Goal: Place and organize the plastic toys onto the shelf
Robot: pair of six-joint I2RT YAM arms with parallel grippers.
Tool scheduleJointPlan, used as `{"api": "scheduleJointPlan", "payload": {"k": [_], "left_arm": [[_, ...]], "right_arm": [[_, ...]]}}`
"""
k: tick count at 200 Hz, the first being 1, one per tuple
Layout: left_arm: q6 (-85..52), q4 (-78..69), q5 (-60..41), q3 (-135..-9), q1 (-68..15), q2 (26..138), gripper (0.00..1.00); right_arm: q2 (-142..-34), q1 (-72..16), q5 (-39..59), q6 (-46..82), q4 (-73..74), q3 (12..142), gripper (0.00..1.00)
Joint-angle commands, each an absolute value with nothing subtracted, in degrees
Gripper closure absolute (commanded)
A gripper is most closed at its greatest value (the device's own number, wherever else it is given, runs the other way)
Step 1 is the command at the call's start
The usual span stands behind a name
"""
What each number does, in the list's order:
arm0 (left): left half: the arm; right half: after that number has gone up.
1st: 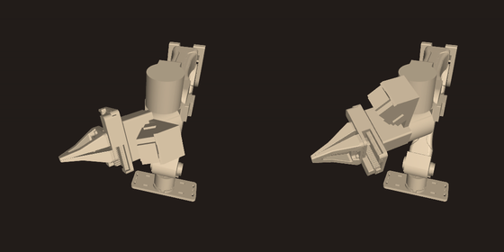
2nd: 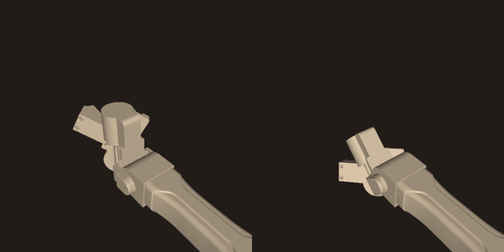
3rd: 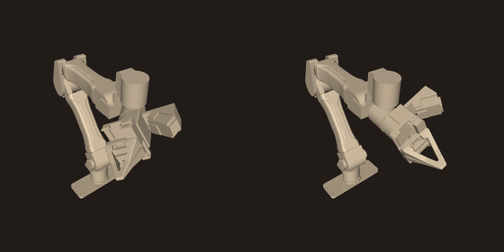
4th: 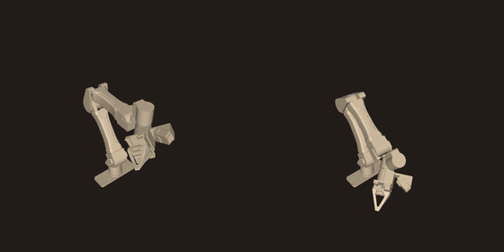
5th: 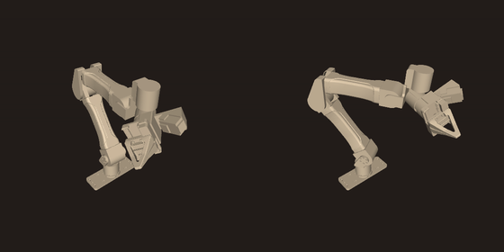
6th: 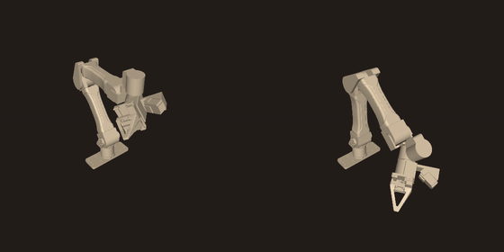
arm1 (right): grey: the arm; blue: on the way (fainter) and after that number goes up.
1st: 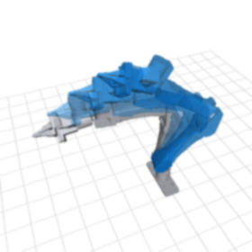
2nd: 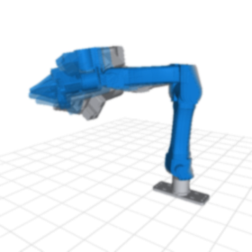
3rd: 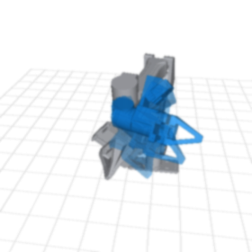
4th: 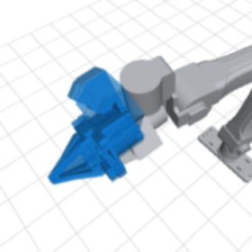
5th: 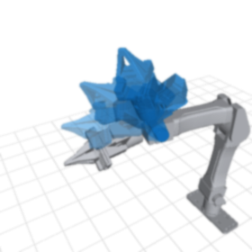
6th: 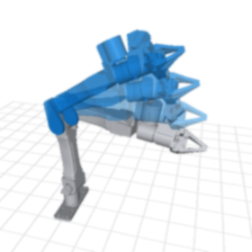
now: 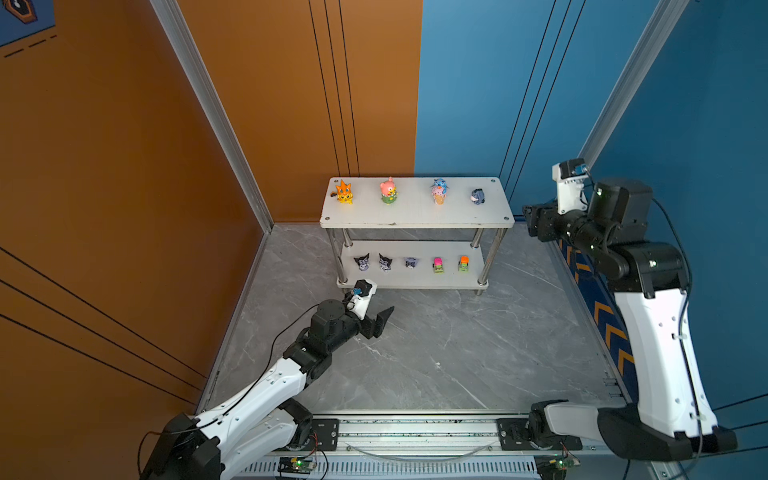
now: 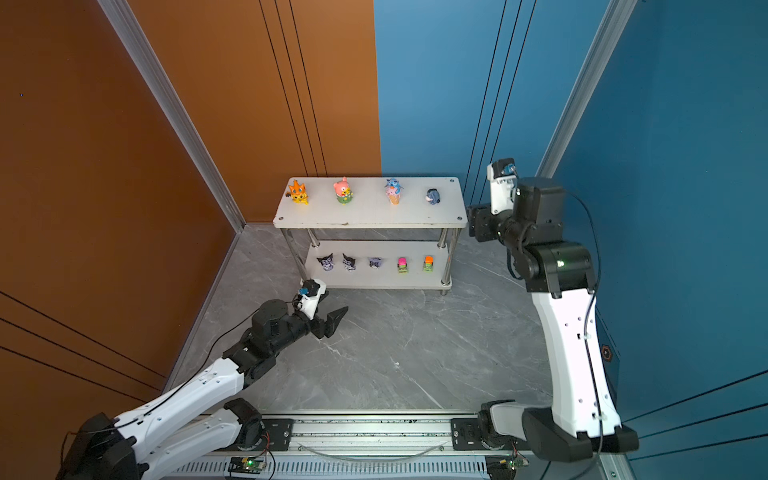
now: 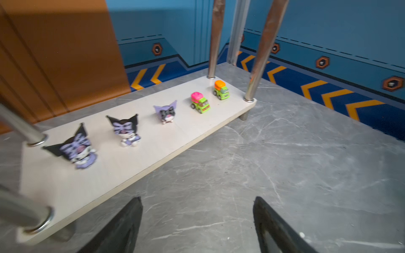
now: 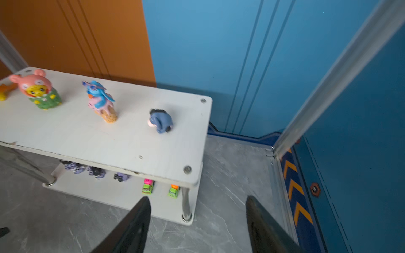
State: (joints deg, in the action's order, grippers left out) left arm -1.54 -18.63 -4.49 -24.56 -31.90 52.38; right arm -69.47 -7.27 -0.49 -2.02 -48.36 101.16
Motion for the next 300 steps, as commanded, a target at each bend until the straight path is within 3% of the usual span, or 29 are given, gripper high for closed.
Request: {"api": "scheduleJointPlan", "payload": {"k": [1,33,42,51,65,75,111,137,156,171,188,226,239,287,300], "left_arm": [[-2.01,-18.22,9.43,-21.20,-30.96,47.84,0.18],[-2.45,-14.59,20.22,-18.29,-30.37,41.69,0.16],[-2.97,-12.23,23.05,-17.72,-30.41,39.78,0.16],[-3.32,-10.50,24.97,-16.88,-30.32,37.65,0.15],[-4.08,-7.80,26.63,-15.34,-30.03,33.82,0.15],[-5.27,-6.03,29.30,-14.29,-29.83,31.09,0.00],[-6.11,1.76,36.30,-13.21,-29.62,20.81,0.02],[-2.59,1.81,42.62,-11.15,-29.61,15.33,0.02],[2.68,-6.22,47.01,-5.47,-28.81,14.48,0.02],[5.39,-19.86,46.40,1.28,-26.22,15.94,0.02],[1.32,-21.20,41.13,1.67,-19.24,19.39,0.02],[-4.82,-34.07,28.74,2.00,-7.35,33.34,0.02],[-5.71,-37.73,25.86,0.36,-4.86,40.25,0.02],[-4.57,-49.44,21.99,-6.43,-3.58,62.40,0.02],[-3.86,-50.92,21.55,-8.36,-3.51,66.38,0.02]], "right_arm": [[-61.29,-6.08,-12.61,3.54,-42.21,88.19,0.32],[-48.88,-5.87,-10.73,6.54,-35.36,64.30,0.25],[-44.83,-5.97,-9.23,8.29,-31.08,56.64,0.16],[-40.89,-5.98,-8.73,9.81,-26.99,49.45,0.00],[-34.95,-5.97,-11.29,11.58,-21.52,39.84,0.00],[-31.88,-5.97,-13.58,11.15,-18.92,34.61,0.00],[-28.44,-5.87,-19.12,9.20,-2.71,18.83,0.00],[-32.71,-5.22,-21.17,6.34,11.34,11.51,0.00],[-38.27,-3.57,-21.93,7.31,20.09,8.50,0.00],[-43.99,-1.91,-20.87,8.75,29.90,5.81,0.00],[-52.26,-0.37,-18.96,10.31,40.84,4.58,0.00],[-69.88,-0.26,-14.41,10.27,56.12,8.11,0.00],[-72.50,-0.97,-13.83,7.53,54.94,10.71,0.00],[-89.86,-2.90,-16.42,4.73,71.58,12.11,0.00],[-87.94,-4.21,-18.48,4.00,66.15,13.21,0.00]]}}
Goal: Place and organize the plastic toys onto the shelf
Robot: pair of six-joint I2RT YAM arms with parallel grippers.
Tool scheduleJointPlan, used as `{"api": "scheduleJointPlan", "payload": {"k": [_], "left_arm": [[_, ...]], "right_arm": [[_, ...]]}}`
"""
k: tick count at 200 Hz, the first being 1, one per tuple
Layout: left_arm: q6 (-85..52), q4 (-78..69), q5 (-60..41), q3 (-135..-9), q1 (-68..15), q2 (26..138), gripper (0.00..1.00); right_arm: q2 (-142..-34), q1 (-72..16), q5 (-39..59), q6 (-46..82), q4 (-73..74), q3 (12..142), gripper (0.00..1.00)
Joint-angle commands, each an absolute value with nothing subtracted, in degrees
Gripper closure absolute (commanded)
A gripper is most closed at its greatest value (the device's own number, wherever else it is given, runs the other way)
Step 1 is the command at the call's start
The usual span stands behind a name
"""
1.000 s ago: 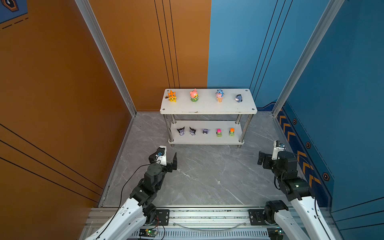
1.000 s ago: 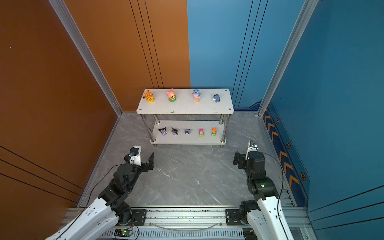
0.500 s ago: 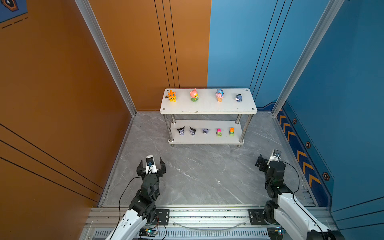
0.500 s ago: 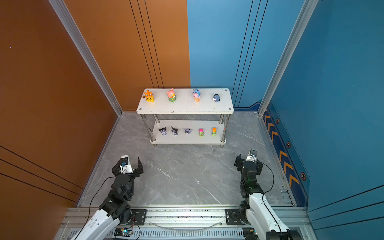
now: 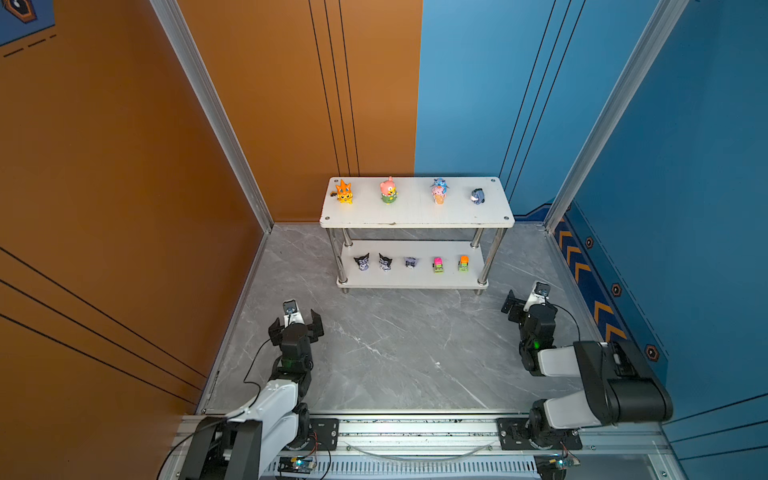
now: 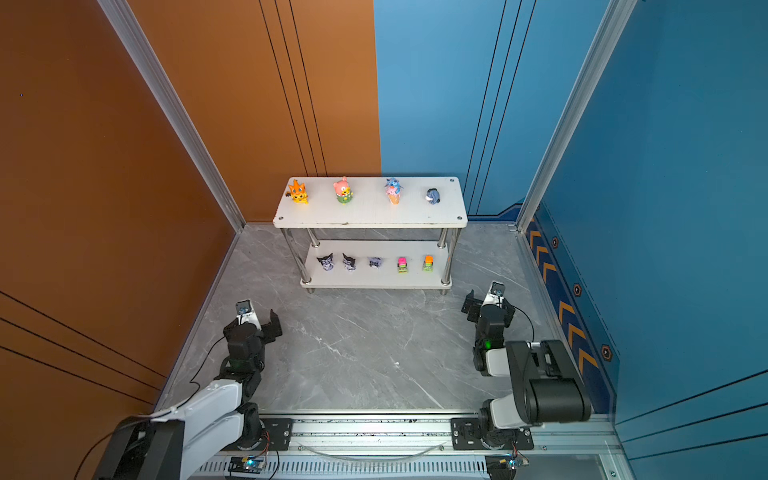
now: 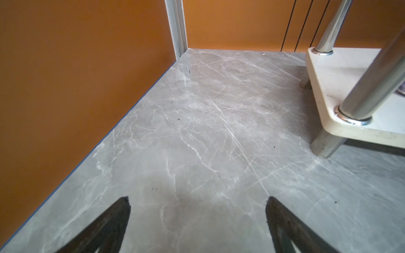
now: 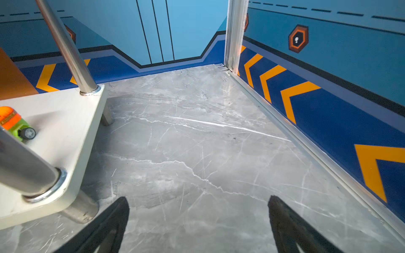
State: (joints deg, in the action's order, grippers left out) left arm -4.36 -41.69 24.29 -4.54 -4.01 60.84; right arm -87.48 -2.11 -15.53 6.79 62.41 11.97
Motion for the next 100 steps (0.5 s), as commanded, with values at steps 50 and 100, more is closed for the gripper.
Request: {"api": "scheduleJointPlan", "payload": {"k": [50,100], "left_arm": [[-1.89,-59.57,17.51,-13.49,-2.81,81.50,0.02],[2.13,-58.62,21.01,-19.37,-6.67,90.10,0.02]], "right_arm": [[-87.96,-3.58,-18.06,4.67,52.94,20.24,0.00],[-87.80,-3.69,-17.84,4.50,51.77,20.70,0.00]]}}
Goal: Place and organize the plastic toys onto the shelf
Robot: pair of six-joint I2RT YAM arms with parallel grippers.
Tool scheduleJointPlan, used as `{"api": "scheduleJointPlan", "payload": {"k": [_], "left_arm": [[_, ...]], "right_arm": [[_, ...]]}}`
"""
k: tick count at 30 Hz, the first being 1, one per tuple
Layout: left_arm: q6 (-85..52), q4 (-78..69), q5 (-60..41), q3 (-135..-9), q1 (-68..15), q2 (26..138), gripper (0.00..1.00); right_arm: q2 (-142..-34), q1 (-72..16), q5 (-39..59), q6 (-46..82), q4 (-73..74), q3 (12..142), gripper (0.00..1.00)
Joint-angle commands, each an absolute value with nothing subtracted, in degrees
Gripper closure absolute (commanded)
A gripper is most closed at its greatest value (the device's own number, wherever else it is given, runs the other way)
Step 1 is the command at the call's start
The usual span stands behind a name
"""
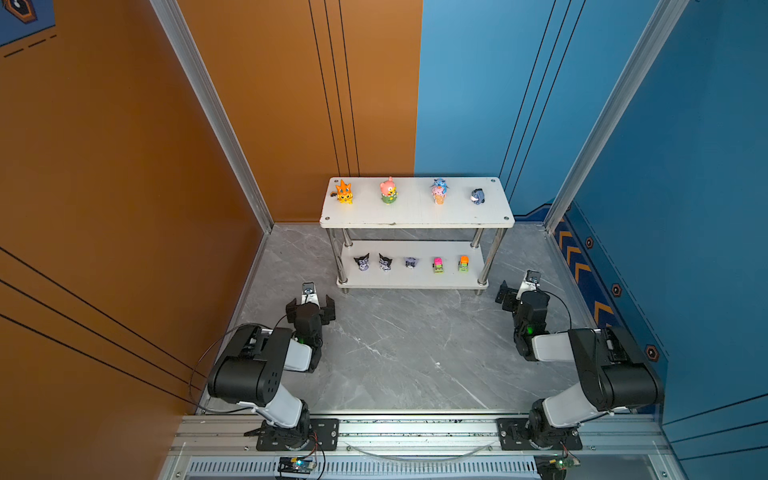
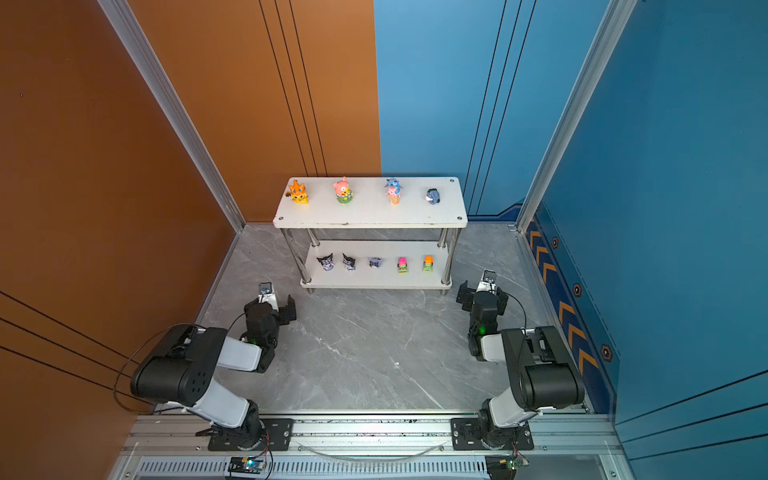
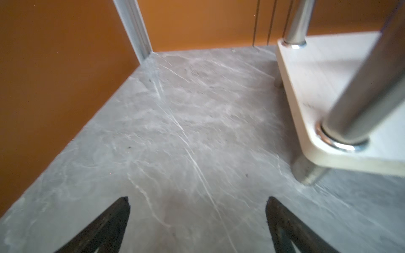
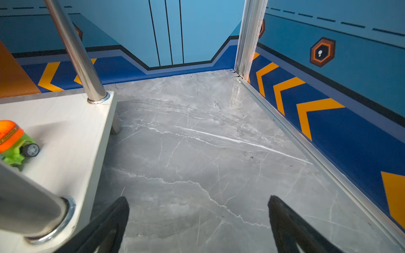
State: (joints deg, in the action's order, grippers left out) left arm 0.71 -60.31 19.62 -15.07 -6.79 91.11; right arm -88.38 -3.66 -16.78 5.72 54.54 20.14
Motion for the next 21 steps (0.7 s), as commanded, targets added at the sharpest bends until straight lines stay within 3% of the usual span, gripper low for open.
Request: {"api": "scheduleJointPlan", "payload": {"k": [1,21], "left_arm": [[2.03,-58.36,21.01,-19.53,-6.63,90.14,0.02],[0.62,-54.85,16.88,-20.91,-4.39,89.67,0.02]], "right_arm": [[-87.80,-3.69,-17.84,4.49,51.77,20.68,0.00],[-87.26,-3.82,-18.62,4.56,55.13,18.78,0.00]]}}
